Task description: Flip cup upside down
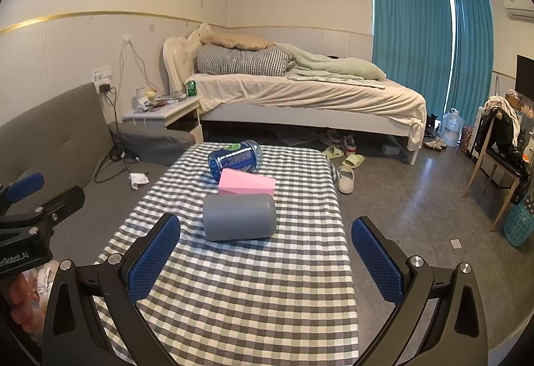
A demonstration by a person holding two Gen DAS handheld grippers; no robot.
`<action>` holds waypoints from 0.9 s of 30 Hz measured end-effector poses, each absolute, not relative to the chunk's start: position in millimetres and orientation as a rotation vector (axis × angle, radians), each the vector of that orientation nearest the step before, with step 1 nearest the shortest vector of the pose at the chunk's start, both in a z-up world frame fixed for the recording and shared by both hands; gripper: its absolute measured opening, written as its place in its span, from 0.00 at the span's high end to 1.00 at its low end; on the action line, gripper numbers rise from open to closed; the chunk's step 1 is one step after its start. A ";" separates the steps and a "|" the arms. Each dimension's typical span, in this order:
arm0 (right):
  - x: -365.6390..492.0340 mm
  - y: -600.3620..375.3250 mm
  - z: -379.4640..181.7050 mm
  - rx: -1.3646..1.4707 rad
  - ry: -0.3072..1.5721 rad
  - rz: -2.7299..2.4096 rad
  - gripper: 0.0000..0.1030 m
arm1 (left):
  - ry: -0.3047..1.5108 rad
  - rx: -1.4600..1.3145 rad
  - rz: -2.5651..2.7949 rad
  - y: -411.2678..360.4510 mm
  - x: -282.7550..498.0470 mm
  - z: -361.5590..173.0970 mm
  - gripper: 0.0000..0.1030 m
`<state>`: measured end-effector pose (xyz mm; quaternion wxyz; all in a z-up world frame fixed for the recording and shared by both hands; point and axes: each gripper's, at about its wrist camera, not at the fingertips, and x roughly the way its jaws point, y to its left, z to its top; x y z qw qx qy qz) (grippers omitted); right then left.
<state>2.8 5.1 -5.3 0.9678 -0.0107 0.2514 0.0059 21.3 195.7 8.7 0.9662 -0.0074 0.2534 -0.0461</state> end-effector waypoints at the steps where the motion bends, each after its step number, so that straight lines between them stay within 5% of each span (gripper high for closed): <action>1: 2.4 5.5 -5.7 -0.023 0.512 0.010 0.00 | 0.518 -0.020 -0.100 196.5 22.6 9.3 0.00; 12: 31.8 23.4 14.4 -0.006 0.567 0.022 0.00 | 0.624 -0.079 -0.112 231.0 84.1 39.5 0.00; 27: 226.6 81.6 -4.9 0.085 0.776 -0.037 0.00 | 0.695 0.008 -0.070 290.2 224.7 23.1 0.00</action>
